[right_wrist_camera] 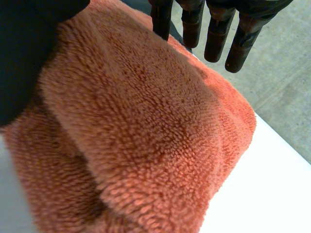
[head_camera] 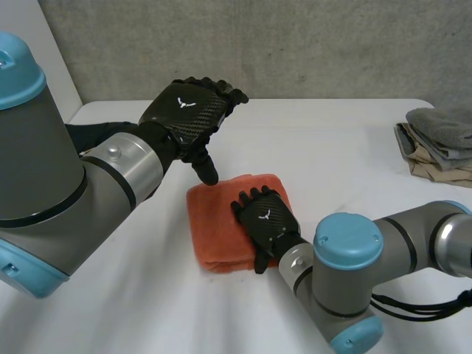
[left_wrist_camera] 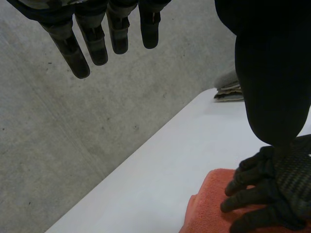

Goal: Fold the laundry.

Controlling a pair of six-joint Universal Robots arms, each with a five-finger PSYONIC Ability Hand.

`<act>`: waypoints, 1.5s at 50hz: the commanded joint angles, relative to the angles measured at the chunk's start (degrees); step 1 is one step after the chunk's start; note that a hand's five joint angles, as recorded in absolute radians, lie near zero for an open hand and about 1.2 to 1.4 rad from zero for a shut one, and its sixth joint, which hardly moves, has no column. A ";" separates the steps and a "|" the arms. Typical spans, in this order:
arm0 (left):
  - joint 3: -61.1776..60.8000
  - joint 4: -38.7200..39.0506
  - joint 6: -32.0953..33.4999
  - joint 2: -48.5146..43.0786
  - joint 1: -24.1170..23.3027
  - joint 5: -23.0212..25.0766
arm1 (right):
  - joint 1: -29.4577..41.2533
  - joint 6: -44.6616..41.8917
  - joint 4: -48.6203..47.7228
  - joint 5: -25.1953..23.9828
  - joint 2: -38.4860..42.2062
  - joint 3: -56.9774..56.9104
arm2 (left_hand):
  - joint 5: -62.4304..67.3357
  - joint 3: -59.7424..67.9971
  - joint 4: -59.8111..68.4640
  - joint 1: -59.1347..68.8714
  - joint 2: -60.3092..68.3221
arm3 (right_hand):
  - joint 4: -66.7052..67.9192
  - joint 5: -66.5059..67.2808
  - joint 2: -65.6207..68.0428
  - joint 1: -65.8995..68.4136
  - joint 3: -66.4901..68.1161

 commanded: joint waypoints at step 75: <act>-2.10 0.69 -3.01 -0.21 0.61 0.02 | -59.40 18.28 -19.82 -39.96 28.11 -59.37 | -0.24 0.45 0.78 1.56 0.81 | 66.59 66.33 67.32 70.00 68.07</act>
